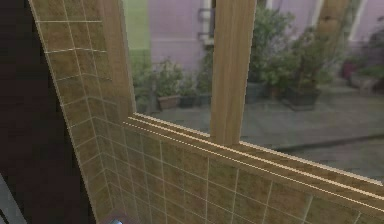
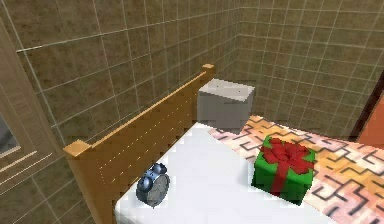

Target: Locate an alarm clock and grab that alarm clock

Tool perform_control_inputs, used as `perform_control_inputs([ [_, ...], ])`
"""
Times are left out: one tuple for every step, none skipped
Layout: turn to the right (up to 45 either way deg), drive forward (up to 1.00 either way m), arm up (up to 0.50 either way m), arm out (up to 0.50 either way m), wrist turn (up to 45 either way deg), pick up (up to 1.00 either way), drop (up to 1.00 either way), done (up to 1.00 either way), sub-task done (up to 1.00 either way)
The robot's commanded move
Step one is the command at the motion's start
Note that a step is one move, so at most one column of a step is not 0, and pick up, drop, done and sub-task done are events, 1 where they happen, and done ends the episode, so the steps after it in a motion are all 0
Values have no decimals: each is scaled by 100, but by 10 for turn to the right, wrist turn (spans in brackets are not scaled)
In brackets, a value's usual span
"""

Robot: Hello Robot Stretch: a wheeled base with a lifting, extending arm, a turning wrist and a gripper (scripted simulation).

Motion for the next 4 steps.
perform_control_inputs([
  [0, 0, 0, 32, 0, 0, 0, 0, 0],
  [0, 0, 0, 0, 450, 0, 0, 0, 0],
  [0, 0, 0, 0, 450, 0, 0, 0, 0],
  [0, 0, 0, 0, 390, 0, 0, 0, 0],
])
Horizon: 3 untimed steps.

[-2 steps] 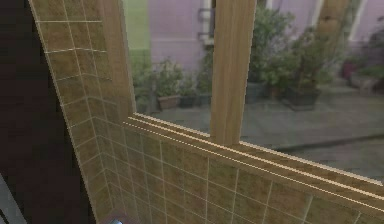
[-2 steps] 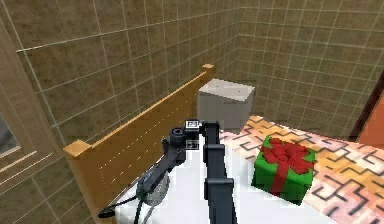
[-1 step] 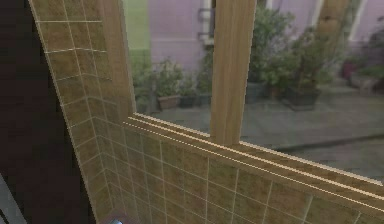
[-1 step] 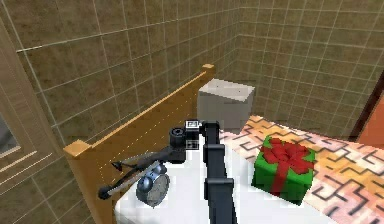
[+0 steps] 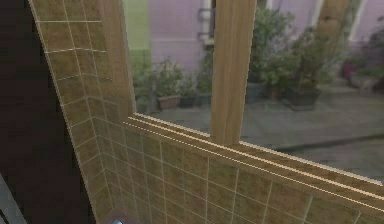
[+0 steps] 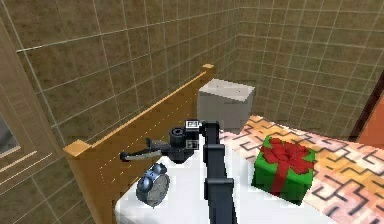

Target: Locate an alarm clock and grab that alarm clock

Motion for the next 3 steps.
perform_control_inputs([
  [0, 0, -30, 0, 0, 0, 0, 0, 0],
  [0, 0, 0, 0, 0, 100, 0, 0, 0],
  [0, 0, 10, 0, 0, 0, 0, 0, 0],
])
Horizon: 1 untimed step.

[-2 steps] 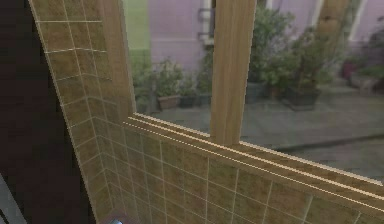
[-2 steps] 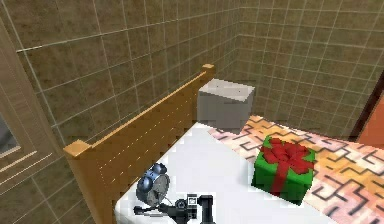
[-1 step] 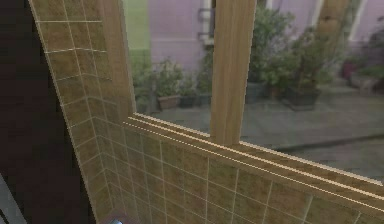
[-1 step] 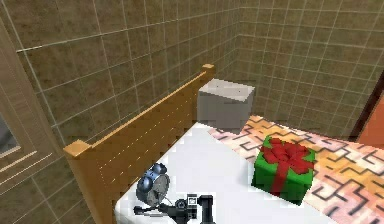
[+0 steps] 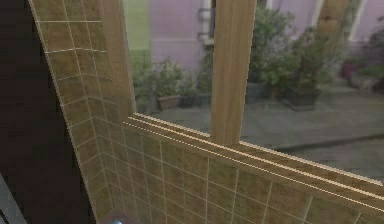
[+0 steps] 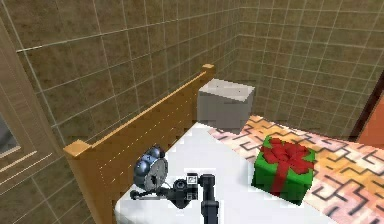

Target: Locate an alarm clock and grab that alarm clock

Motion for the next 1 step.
perform_control_inputs([
  [0, 0, 0, 0, 0, 0, 0, 100, 0],
])
